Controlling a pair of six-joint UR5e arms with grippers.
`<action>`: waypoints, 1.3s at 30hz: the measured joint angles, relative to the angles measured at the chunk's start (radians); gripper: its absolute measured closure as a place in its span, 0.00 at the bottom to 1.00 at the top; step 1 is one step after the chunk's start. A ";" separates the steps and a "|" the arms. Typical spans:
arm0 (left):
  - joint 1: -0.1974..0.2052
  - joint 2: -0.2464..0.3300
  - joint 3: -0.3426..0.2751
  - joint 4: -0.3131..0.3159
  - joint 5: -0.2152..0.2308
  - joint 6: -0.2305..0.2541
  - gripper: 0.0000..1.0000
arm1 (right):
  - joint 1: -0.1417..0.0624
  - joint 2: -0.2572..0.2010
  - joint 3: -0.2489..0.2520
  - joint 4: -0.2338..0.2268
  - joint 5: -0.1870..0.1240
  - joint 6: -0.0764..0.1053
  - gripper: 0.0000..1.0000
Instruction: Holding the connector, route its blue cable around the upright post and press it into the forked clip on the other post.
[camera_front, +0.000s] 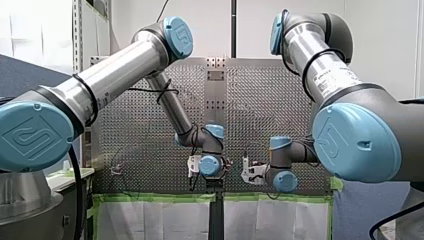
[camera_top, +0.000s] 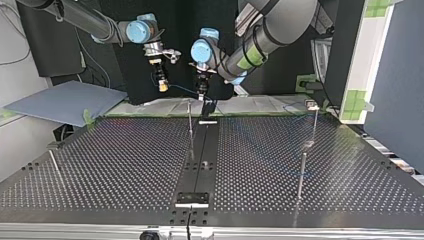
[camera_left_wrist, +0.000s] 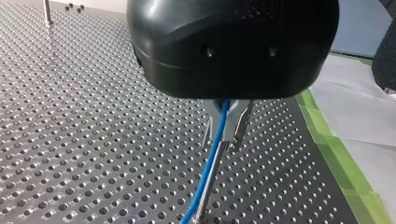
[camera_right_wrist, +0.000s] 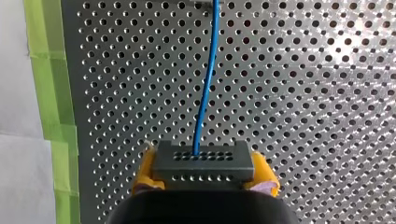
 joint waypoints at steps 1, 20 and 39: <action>-0.001 0.000 0.000 0.001 0.000 0.000 1.00 | -0.001 0.000 0.000 0.000 0.001 0.000 1.00; -0.008 -0.001 0.000 0.029 0.001 -0.010 1.00 | -0.045 0.042 -0.041 0.013 -0.009 0.009 1.00; 0.001 -0.064 0.031 0.067 0.009 -0.041 1.00 | -0.100 0.044 -0.076 0.026 -0.085 0.029 1.00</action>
